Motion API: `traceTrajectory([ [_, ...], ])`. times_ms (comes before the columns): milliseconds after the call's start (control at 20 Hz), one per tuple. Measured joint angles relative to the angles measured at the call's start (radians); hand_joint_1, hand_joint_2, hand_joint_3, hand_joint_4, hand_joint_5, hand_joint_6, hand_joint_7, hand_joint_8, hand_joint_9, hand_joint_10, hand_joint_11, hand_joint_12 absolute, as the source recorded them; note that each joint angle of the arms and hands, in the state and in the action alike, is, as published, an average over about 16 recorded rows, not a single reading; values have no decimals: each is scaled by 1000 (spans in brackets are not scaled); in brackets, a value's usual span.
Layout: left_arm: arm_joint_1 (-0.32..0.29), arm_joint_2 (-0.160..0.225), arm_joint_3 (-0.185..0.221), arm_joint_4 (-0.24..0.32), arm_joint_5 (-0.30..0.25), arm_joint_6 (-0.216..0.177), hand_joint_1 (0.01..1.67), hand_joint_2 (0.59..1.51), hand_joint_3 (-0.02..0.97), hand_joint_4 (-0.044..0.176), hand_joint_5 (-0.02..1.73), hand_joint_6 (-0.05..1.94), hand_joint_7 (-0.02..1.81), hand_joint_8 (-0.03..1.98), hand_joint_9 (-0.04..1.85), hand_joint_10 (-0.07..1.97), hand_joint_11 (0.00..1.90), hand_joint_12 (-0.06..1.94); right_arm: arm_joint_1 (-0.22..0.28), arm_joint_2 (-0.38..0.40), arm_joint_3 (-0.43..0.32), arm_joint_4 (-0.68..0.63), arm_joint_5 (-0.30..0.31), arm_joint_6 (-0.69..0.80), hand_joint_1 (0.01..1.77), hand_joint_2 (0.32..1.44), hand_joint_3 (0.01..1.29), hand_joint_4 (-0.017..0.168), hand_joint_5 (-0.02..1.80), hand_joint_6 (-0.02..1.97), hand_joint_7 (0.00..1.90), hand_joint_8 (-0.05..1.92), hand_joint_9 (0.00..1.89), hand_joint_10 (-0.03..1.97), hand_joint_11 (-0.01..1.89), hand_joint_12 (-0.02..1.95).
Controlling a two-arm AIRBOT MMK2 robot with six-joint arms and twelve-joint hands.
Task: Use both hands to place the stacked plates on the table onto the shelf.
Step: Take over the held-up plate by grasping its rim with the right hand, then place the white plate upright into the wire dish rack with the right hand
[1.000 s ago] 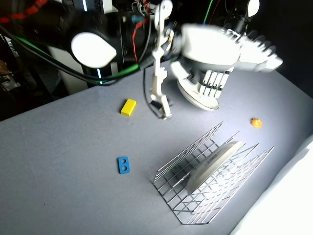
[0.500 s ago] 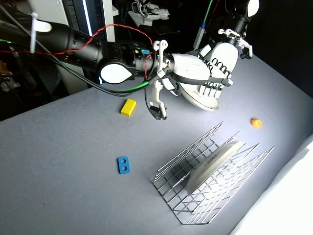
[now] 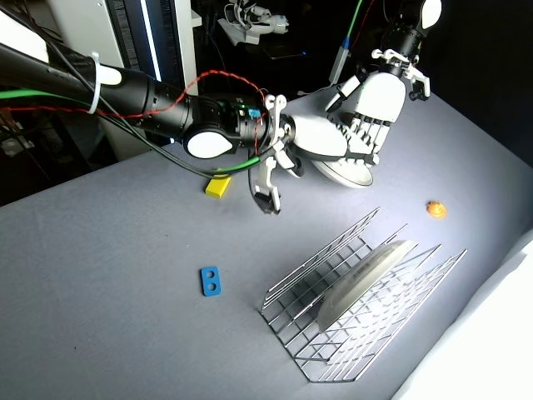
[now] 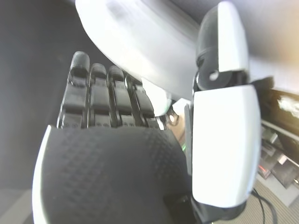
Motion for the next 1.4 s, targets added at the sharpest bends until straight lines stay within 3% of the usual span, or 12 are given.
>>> traceTrajectory([
  [350,1,0,0,-5,0,0,18,1109,6,-12,-13,-32,8,-3,-12,-21,12,-24,-15,-46,41,1,23,-2,1168,996,18,4,353,53,380,31,352,99,90,1045],
  [550,1,0,0,-10,0,0,18,1111,5,-12,-12,-32,11,-3,-11,-18,13,-19,-20,-61,48,-3,39,-2,1206,1014,17,1,519,264,578,191,552,355,256,1230],
  [900,1,0,4,-52,-3,1,18,1113,5,-10,-5,-28,17,-1,-8,-14,14,-10,-23,-74,51,-15,60,-3,1240,992,16,-2,740,650,850,528,865,754,651,1208],
  [1150,-10,5,24,-104,-28,1,18,1115,6,-6,9,-13,22,4,0,-6,15,-4,-24,-71,48,-25,73,-3,1250,961,15,-5,788,878,926,747,988,961,867,1116],
  [1400,-32,19,62,-160,-79,-1,18,1115,6,-2,21,0,24,9,8,-1,14,-3,-21,-52,28,-34,70,-2,1252,940,15,-6,820,861,968,788,1062,915,942,1056],
])
